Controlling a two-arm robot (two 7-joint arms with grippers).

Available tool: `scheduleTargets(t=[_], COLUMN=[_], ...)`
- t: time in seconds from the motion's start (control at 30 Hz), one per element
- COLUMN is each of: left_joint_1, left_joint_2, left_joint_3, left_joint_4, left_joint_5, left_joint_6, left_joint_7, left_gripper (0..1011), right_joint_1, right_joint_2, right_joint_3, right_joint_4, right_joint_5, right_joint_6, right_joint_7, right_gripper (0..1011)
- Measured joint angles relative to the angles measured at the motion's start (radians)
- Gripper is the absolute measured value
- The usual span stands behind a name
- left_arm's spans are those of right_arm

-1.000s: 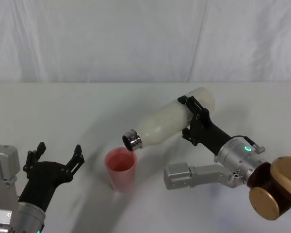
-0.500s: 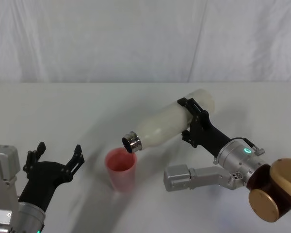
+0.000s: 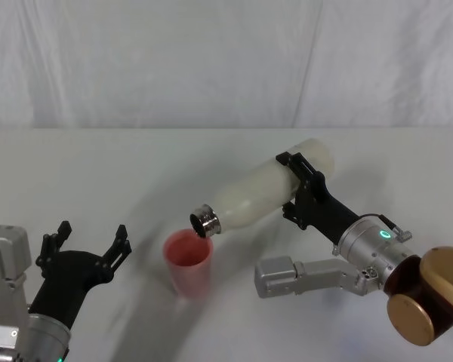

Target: Grasp the thermos with one hand and pour water into the cup lid.

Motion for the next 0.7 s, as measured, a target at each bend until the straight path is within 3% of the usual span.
scheduleTargets(t=[0.37, 0.7], left_joint_1=[0.0, 0.0], left_joint_2=[0.0, 0.0], left_joint_3=[0.0, 0.0], left_joint_4=[0.0, 0.0], left_joint_5=[0.0, 0.0], left_joint_6=[0.0, 0.0], left_joint_7=[0.0, 0.0], left_gripper=[1001, 1001], right_joint_1=[-0.002, -0.018], right_joint_2=[-0.001, -0.003], right_joint_3=[-0.001, 0.012], right_joint_4=[-0.005, -0.023], right_joint_5=[0.0, 0.057], right_joint_6=[0.0, -0.023], right_joint_7=[0.0, 0.037], right_gripper=[961, 961])
